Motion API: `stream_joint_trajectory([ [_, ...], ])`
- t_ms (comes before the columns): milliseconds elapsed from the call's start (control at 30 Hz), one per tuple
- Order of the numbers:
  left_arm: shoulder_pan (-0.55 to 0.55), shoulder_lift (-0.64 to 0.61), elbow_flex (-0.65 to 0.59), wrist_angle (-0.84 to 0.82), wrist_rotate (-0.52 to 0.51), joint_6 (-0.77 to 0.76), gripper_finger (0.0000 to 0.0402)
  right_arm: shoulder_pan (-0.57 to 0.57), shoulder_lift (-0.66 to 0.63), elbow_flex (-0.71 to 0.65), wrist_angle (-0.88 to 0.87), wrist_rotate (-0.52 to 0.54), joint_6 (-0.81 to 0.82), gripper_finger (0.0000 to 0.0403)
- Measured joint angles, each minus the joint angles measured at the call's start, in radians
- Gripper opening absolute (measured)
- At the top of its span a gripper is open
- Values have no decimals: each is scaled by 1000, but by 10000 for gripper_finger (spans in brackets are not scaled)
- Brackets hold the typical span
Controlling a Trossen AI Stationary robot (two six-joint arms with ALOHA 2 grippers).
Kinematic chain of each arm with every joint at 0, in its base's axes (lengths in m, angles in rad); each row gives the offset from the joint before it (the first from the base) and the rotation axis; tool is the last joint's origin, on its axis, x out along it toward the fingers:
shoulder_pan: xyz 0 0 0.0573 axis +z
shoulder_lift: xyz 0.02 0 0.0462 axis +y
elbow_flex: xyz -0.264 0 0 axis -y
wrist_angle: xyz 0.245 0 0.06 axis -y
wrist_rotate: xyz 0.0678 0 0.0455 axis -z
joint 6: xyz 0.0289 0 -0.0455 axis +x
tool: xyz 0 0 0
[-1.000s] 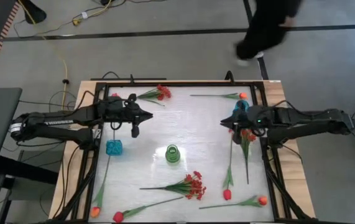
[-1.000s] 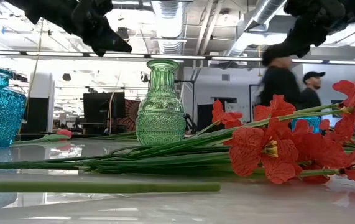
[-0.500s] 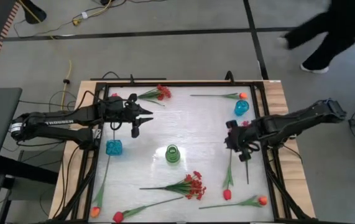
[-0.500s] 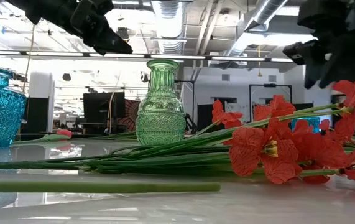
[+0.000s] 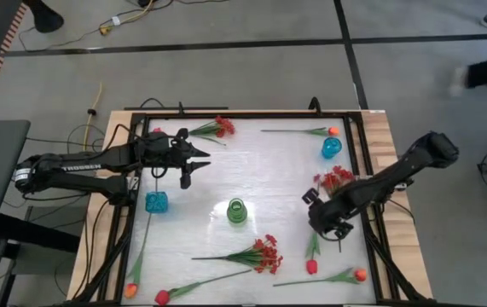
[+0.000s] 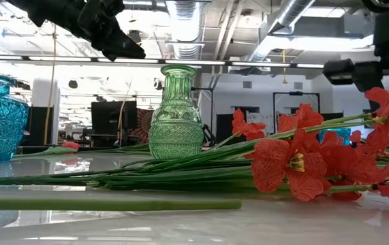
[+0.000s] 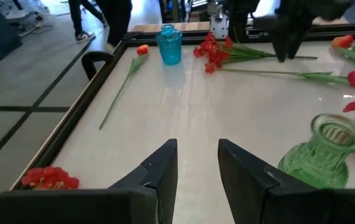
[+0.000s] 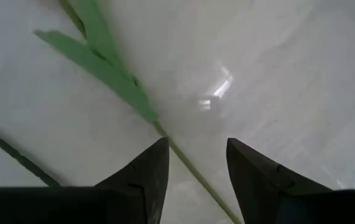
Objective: Sort flowers into vase by color
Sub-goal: Put the bottom red flowers into the left blue vase
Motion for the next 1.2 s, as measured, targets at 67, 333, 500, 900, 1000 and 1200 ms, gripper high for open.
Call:
stream_joint_trajectory([
  [67,-5,5,0,20,14,5,105,18,23,3,-3,21,0,189],
  [333,-96,7,10,36,-19,-38,127,61,62,115,-51,179,9,188],
  [500,-238,12,108,-108,-71,-86,160,59,60,144,-50,217,60,187],
  [900,-569,216,164,-103,-107,-359,179,61,59,145,-41,232,111,187],
  [1000,-617,316,164,-42,-105,-406,174,61,59,145,-41,232,151,187],
  [1200,-687,514,164,98,-74,-493,167,61,59,145,-41,210,216,187],
])
